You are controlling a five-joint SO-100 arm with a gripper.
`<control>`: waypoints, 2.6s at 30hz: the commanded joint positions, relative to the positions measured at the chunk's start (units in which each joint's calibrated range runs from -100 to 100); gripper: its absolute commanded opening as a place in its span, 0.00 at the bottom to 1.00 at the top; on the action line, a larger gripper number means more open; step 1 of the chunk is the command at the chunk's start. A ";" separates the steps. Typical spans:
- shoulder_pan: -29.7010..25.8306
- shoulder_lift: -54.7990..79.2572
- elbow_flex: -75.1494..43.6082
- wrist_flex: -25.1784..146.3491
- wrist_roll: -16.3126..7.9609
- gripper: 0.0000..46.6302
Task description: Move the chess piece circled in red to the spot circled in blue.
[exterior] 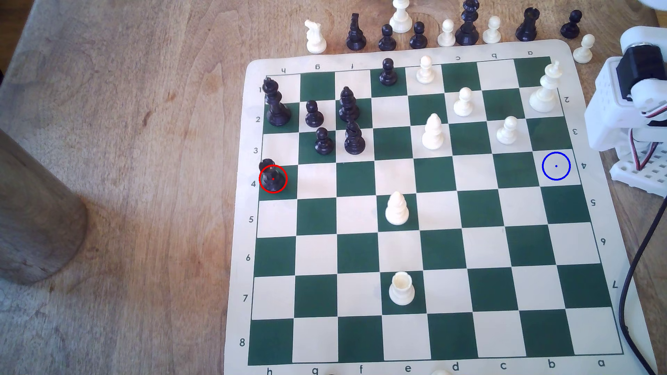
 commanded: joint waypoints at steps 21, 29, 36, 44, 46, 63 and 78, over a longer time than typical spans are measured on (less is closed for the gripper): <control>-6.77 53.72 -36.98 31.69 -0.78 0.13; -3.57 65.78 -43.24 29.07 -6.20 0.08; -4.82 73.16 -47.95 26.53 -6.89 0.23; -5.44 84.28 -59.74 26.86 -7.23 0.30; -5.44 85.47 -60.92 26.86 -7.23 0.30; -5.36 95.83 -62.91 20.96 -6.89 0.36; -5.29 100.84 -63.27 14.00 -6.40 0.36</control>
